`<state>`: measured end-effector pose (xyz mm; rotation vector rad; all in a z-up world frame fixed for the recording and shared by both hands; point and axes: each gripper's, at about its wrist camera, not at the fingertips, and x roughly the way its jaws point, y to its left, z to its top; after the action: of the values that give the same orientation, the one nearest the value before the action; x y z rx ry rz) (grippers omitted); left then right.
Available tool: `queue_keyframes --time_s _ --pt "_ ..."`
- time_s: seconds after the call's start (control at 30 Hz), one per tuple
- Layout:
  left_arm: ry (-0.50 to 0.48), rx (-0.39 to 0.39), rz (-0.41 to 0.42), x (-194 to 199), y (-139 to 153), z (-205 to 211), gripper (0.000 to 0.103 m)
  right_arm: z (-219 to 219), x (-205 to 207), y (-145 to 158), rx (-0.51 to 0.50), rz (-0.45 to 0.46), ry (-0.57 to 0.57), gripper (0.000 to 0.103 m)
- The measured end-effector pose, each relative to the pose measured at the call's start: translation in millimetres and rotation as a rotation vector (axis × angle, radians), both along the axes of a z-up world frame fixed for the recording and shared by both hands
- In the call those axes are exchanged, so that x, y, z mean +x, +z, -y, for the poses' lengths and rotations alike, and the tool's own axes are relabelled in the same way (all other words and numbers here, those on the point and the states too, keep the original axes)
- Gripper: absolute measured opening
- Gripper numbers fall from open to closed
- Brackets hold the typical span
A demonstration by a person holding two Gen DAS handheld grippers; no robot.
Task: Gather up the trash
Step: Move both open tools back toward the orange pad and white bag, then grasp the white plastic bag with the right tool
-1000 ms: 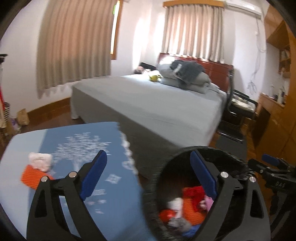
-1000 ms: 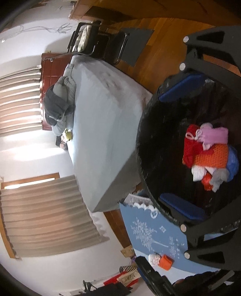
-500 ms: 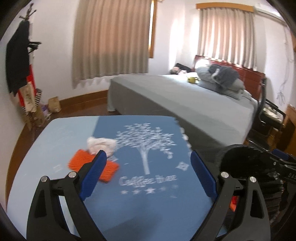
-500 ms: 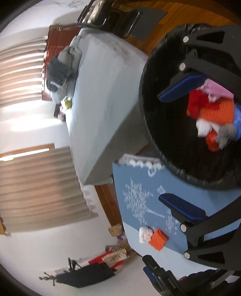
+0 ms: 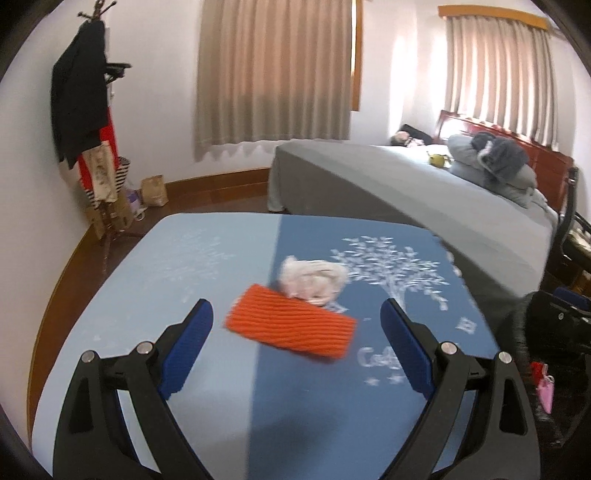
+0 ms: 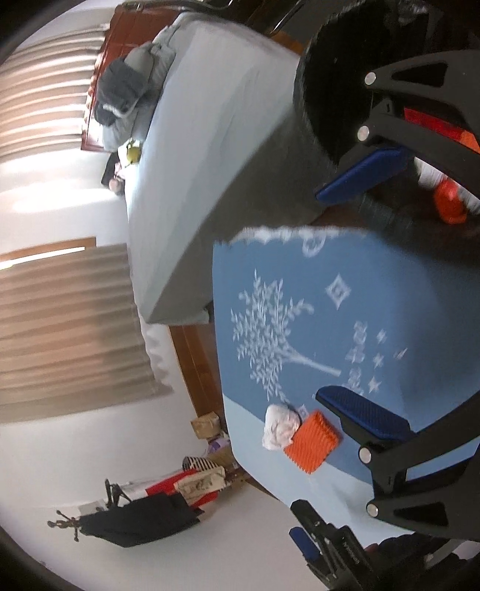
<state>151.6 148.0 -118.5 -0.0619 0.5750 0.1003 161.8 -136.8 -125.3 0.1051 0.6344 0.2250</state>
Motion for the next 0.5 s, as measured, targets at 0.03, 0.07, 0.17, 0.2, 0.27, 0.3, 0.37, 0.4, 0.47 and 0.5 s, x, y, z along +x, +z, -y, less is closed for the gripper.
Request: queue_keyframes --time_s 0.03,0.07,0.17,0.2,0.27,0.3,0.37,0.4,0.47,0.5 --pt "0.007 -0.001 -0.003 1 -2 -6 0.089 -11 6 -2 -0.002 -0.001 0.016 0.097" --pt "0.018 -0.003 -0.006 4 -4 -13 0.089 -18 10 -3 -0.005 0.000 0.026 0.097" --pt "0.041 0.003 -0.019 14 -12 -30 0.089 -44 27 -8 -0.015 0.000 0.056 0.097" --pt "0.049 0.008 -0.024 18 -14 -36 0.089 -53 33 -10 -0.014 -0.002 0.062 0.097" --pt "0.062 0.010 -0.033 25 -18 -46 0.089 -69 46 -14 -0.007 -0.007 0.076 0.097" --pt "0.070 0.009 -0.039 29 -21 -53 0.089 -78 53 -16 -0.007 -0.010 0.086 0.097" --pt "0.085 0.009 -0.043 34 -25 -65 0.089 -93 65 -21 -0.012 -0.018 0.104 0.097" --pt "0.093 0.010 -0.045 37 -26 -70 0.089 -101 71 -23 -0.015 -0.023 0.114 0.097" --pt "0.112 0.010 -0.053 43 -31 -82 0.089 -118 83 -29 -0.017 -0.033 0.136 0.097" --pt "0.122 0.009 -0.058 47 -33 -88 0.089 -123 87 -31 -0.016 -0.036 0.142 0.097"
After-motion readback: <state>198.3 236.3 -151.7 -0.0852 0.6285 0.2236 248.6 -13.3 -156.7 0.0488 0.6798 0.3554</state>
